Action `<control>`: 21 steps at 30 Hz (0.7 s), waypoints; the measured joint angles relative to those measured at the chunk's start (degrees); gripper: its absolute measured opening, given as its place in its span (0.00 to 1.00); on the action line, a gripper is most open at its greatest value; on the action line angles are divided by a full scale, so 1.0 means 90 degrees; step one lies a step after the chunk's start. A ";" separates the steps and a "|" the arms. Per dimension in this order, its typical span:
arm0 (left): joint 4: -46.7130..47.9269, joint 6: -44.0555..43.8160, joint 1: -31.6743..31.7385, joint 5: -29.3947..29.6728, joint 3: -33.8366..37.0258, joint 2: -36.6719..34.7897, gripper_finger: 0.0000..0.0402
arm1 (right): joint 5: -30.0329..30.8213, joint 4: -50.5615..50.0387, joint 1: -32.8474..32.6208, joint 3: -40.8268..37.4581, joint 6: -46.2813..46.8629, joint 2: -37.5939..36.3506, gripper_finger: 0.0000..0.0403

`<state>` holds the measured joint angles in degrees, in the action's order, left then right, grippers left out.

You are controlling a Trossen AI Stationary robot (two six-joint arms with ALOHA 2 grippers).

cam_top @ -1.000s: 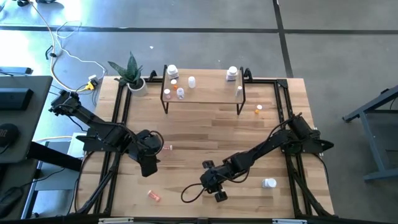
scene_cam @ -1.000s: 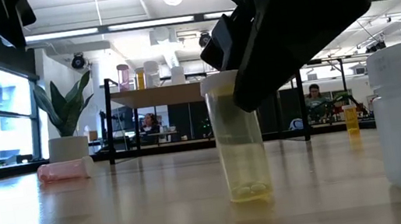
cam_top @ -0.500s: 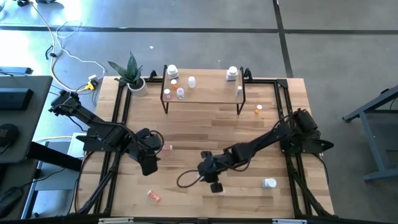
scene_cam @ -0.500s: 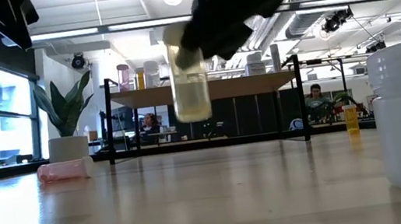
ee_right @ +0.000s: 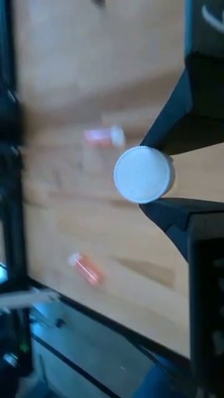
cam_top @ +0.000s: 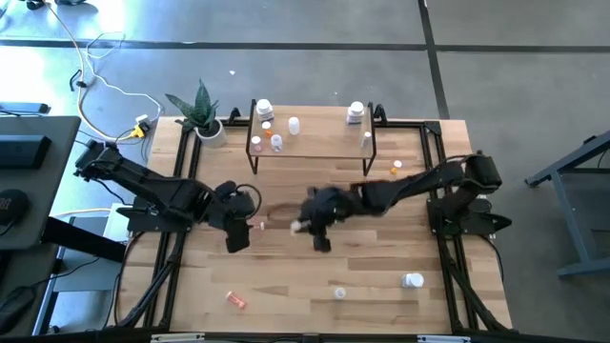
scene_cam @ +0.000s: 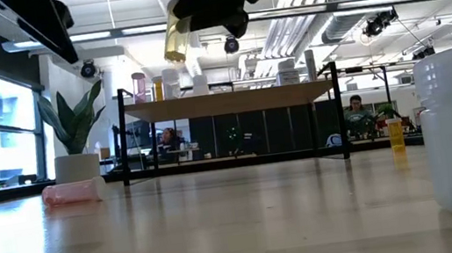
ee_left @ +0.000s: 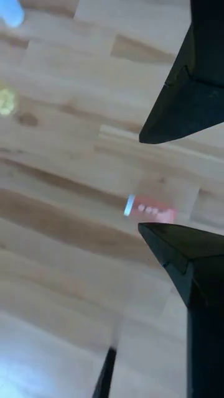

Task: Pick and place medicine bottles onto shelf by color
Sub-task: Put the yellow transparent pill bottle on the shelf

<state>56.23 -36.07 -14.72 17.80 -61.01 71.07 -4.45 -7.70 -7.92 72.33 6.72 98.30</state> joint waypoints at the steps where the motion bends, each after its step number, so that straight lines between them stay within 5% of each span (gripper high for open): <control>1: -0.0027 0.0142 0.0116 0.0000 0.0000 0.0000 0.52 | 0.0000 0.0002 0.0123 0.0000 -0.0024 -0.0075 0.22; 9: -0.0453 0.1417 0.1242 -0.0122 0.0000 0.0002 0.52 | -0.0002 -0.0027 0.1210 -0.0002 -0.0038 -0.0640 0.22; 21: -0.1776 0.3136 0.2836 -0.1146 0.0000 0.0002 0.52 | 0.0196 -0.0015 0.2649 -0.0002 0.0083 -0.1312 0.22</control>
<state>40.25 -7.84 10.81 7.48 -61.01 71.09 -2.69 -7.83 15.92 72.32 7.46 86.50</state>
